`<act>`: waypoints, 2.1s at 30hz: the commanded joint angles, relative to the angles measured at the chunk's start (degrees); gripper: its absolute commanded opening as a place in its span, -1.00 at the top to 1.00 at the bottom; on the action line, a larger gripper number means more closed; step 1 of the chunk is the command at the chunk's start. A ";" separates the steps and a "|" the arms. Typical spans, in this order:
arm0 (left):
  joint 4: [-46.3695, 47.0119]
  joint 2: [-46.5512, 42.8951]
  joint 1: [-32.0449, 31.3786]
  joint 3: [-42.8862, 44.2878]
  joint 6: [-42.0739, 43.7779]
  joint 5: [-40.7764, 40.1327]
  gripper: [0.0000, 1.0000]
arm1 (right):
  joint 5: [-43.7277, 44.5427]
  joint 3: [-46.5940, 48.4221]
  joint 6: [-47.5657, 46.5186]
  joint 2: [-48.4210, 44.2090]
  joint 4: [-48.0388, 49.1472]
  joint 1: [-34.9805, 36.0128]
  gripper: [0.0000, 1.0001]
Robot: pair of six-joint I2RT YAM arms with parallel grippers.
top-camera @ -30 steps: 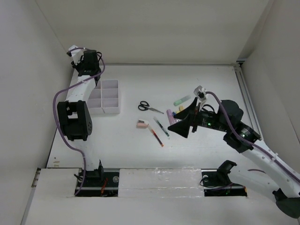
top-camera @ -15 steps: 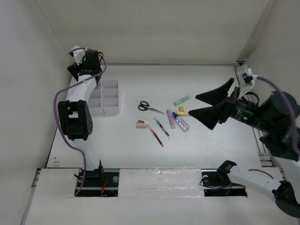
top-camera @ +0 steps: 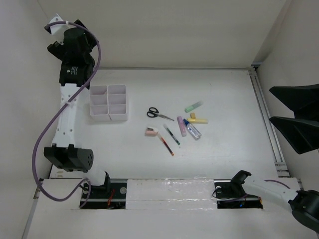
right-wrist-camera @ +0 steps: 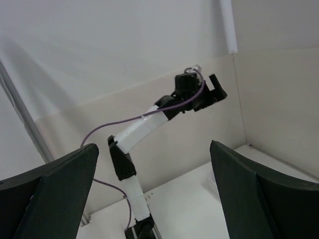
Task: Sort the stationery into containers
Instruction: Place the pen in the storage box, then pick up the pen from the center of the board.
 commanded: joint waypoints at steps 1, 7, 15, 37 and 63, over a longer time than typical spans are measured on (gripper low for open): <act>-4.73 -2.44 0.38 0.09 -0.55 4.75 -1.00 | 3.99 -1.96 0.25 2.77 -3.42 -0.26 -1.00; -8.94 -9.21 0.38 -3.93 -1.08 9.85 -1.00 | 5.76 -3.21 0.25 2.15 -3.06 -0.26 -1.00; -9.64 -21.60 0.38 -15.63 -1.08 12.49 -1.00 | 0.40 -11.60 4.12 0.04 3.87 -0.26 -1.00; -6.14 -47.27 0.38 -52.37 -2.05 29.89 -1.00 | 17.27 -53.82 -9.16 31.75 15.64 4.22 -0.31; -3.58 -50.53 0.38 -57.39 -0.99 28.84 -1.00 | 24.47 -53.93 -5.82 54.87 14.08 6.85 0.44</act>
